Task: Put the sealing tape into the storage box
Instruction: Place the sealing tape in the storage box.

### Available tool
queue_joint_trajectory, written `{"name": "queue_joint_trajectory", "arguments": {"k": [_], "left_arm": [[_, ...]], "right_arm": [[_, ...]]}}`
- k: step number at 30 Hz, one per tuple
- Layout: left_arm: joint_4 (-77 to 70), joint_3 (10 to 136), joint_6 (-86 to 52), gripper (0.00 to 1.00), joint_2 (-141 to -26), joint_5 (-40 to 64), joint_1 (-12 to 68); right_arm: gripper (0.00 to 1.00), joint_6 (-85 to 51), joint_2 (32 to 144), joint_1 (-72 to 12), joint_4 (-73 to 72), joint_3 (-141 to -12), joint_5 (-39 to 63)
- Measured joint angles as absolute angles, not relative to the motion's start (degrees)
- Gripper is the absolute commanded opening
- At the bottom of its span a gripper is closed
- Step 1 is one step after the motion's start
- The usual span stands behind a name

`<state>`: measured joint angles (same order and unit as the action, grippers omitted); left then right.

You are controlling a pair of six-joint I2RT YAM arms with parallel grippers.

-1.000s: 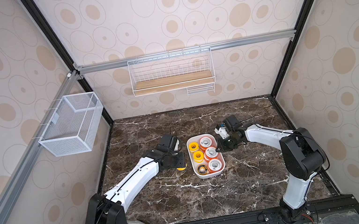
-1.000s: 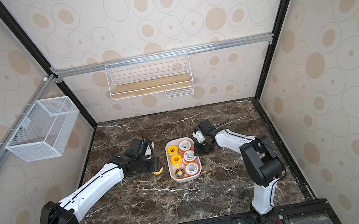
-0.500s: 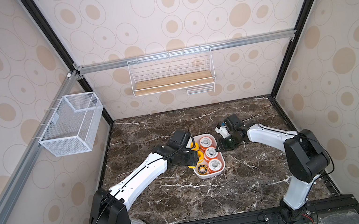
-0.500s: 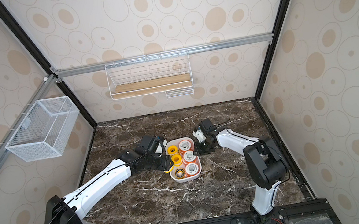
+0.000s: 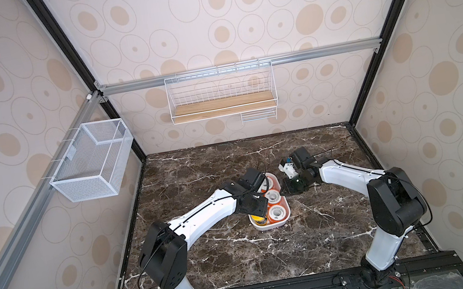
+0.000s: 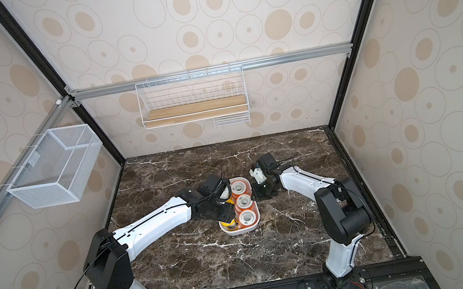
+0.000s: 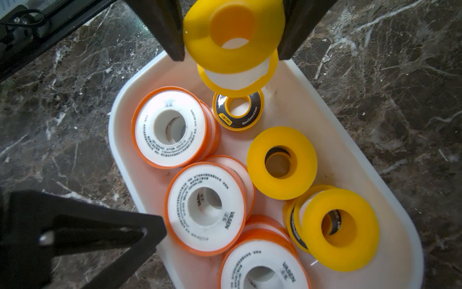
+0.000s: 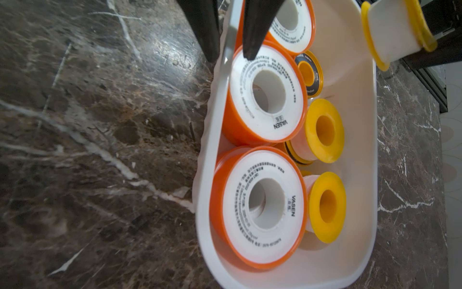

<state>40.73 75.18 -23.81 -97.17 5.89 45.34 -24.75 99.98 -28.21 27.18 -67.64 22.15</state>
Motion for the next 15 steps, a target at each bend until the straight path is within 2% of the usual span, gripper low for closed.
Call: {"name": "queue_joint_trajectory", "arguments": {"k": [15], "left_arm": [[41.2,76.3,-22.3,0.59,-102.5,6.0,45.4]], "right_arm": [[0.21,-24.3,100.0,-28.2,27.3,-67.6,23.0]]}}
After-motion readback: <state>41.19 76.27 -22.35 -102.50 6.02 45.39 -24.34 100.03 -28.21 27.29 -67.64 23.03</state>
